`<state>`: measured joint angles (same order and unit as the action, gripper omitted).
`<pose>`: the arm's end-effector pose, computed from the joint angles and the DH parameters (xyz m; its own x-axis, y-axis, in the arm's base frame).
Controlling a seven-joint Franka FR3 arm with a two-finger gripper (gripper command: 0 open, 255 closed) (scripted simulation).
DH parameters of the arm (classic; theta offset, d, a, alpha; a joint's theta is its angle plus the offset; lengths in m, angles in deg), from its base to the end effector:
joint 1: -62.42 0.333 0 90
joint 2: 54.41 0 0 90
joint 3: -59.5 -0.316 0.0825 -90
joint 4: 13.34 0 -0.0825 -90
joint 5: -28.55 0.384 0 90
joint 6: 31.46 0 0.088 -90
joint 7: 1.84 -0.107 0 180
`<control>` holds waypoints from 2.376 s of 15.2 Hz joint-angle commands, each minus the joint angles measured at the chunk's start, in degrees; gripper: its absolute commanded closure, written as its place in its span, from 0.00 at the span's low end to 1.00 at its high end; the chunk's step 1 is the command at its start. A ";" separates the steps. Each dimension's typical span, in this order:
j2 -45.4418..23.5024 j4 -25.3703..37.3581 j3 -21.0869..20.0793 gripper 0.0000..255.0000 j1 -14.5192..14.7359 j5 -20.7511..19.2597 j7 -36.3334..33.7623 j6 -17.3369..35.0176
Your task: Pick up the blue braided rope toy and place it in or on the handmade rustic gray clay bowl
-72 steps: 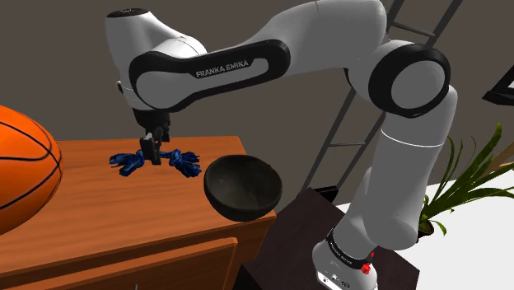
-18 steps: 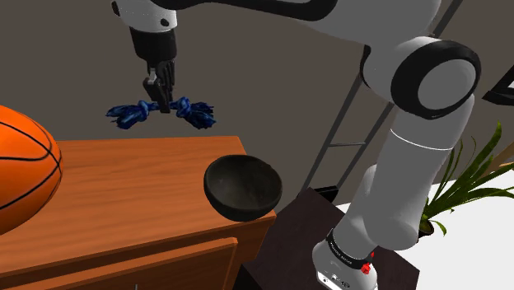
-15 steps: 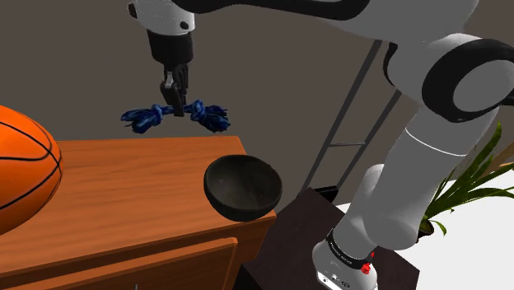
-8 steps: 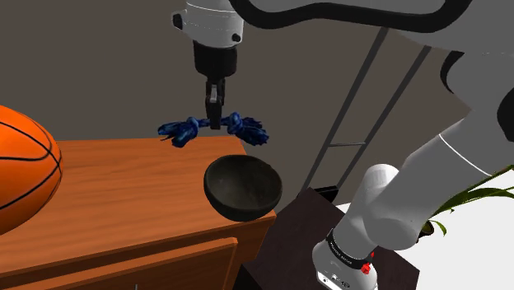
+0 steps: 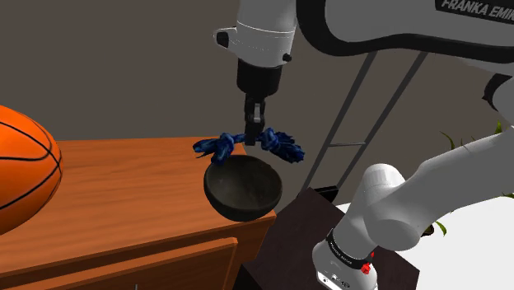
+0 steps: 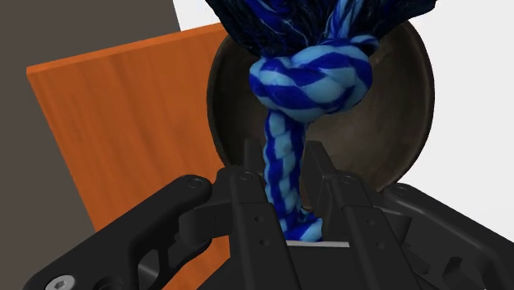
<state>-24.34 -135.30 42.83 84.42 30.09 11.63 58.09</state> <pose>0.2873 0.2642 0.5968 0.6475 0.7574 -0.0843 0.7618 -0.6400 0.1002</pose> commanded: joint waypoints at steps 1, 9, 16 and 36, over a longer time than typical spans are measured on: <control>0.83 -2.03 0.03 1.00 0.16 0.21 0.00 1.22; 1.44 -8.65 -0.44 1.00 0.49 0.65 -0.38 7.21; 1.45 -11.59 -0.72 1.00 0.63 0.84 -0.61 10.14; 0.51 -3.58 -0.67 0.00 0.40 0.53 -0.81 3.06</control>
<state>-23.82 -138.91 42.16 84.82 30.62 10.82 61.19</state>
